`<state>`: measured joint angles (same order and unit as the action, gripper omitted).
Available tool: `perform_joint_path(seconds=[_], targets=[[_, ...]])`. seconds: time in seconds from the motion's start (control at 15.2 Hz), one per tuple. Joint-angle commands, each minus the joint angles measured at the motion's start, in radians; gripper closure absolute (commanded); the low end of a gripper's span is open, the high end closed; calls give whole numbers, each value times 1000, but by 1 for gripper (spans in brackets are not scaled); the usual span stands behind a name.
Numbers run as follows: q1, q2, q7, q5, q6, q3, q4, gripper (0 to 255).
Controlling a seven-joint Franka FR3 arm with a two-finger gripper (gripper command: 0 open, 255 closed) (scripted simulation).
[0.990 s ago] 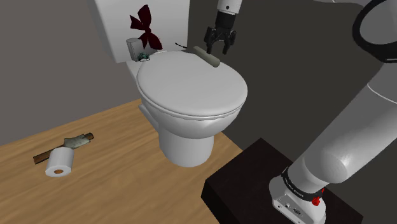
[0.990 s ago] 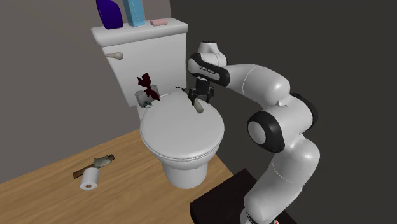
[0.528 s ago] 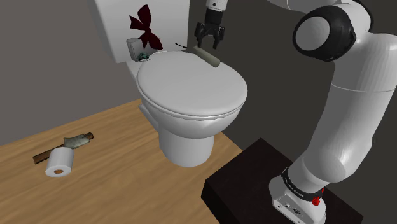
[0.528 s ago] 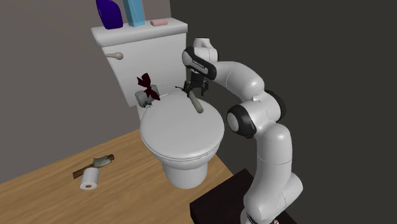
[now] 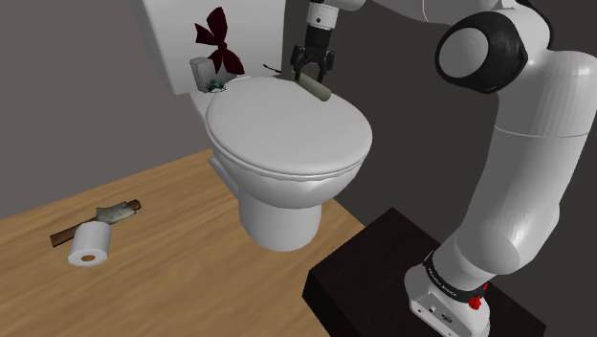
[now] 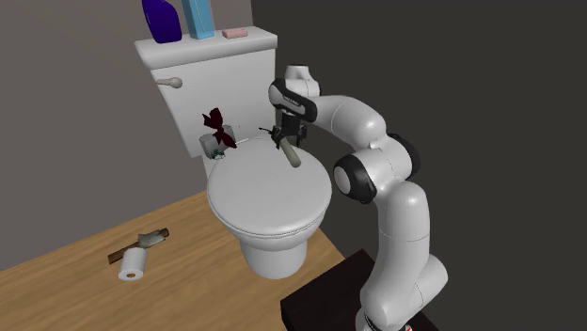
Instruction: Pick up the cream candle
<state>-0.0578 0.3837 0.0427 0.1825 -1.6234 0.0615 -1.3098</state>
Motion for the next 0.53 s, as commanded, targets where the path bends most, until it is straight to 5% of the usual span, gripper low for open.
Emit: perform_joint_path(seconds=[0.0,0.07,0.46], targets=[[2,0,0,0,-12,-1,-12,0],[2,-1,1,0,-12,-1,-12,255],[2,0,1,0,-11,-1,-10,255]])
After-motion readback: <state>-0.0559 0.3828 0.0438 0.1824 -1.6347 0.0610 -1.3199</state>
